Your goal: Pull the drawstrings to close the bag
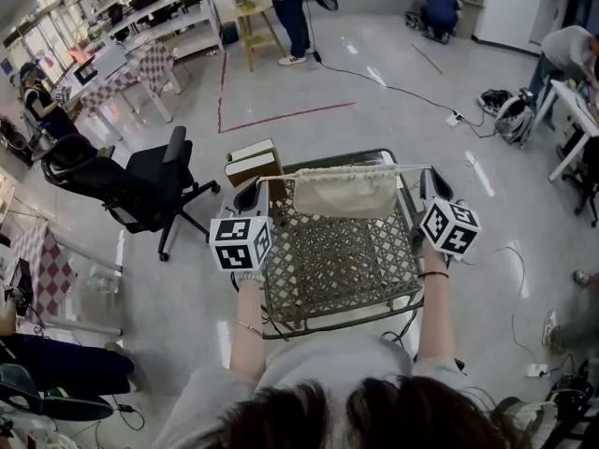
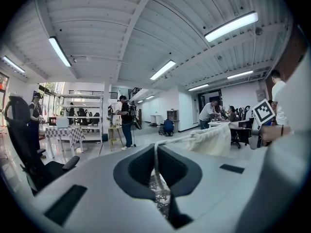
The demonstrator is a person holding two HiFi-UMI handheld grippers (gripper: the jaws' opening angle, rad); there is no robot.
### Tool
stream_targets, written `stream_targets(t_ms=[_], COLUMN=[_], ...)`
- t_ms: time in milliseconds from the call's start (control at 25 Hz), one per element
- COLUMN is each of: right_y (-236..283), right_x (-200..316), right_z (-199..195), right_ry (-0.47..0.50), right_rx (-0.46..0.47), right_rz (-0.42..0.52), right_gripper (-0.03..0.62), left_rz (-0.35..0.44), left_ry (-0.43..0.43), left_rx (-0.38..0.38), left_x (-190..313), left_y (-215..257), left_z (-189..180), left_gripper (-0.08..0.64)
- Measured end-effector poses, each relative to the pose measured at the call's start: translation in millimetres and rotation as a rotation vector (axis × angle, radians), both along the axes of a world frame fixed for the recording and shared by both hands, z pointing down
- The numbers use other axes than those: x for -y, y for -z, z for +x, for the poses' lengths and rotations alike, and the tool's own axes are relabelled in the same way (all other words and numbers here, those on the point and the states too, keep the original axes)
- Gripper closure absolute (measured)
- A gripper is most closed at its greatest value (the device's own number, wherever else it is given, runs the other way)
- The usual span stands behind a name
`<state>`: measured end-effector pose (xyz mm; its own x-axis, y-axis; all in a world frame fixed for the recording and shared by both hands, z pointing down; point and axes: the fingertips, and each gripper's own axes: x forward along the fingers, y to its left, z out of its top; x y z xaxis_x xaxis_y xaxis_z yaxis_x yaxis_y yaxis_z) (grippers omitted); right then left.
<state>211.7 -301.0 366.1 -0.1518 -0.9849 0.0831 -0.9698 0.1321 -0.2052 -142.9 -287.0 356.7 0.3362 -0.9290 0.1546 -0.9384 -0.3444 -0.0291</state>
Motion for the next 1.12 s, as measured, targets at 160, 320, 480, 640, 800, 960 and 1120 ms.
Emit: stream_targets(t_ms=[160, 320, 480, 640, 800, 960, 1120], right_y=[1, 1, 0, 0, 0, 3, 3], right_x=[0, 0, -2, -5, -5, -5, -6], right_z=[2, 5, 8, 15, 18, 22, 22], right_ry=[-0.007, -0.016, -0.027, -0.043, -0.051, -0.061, -0.067], right_rx=[0.012, 0.022, 0.032, 0.054, 0.074, 0.082, 0.093], right_rz=[0.002, 0.004, 0.007, 0.009, 0.01, 0.014, 0.016], right_gripper=[0.569, 0.569, 0.569, 0.568, 0.568, 0.568, 0.568], left_rz=[0.004, 0.007, 0.012, 0.014, 0.015, 0.021, 0.026], left_ry=[0.01, 0.017, 0.022, 0.027, 0.032, 0.034, 0.038], left_rx=[-0.013, -0.022, -0.026, -0.044, -0.063, -0.074, -0.09], left_x=[0, 0, -1, -3, -3, -3, -4], left_y=[2, 2, 2, 4, 5, 8, 10], left_z=[-2, -5, -8, -9, -11, -11, -13], left_gripper=[0.538, 0.538, 0.538, 0.538, 0.538, 0.538, 0.538])
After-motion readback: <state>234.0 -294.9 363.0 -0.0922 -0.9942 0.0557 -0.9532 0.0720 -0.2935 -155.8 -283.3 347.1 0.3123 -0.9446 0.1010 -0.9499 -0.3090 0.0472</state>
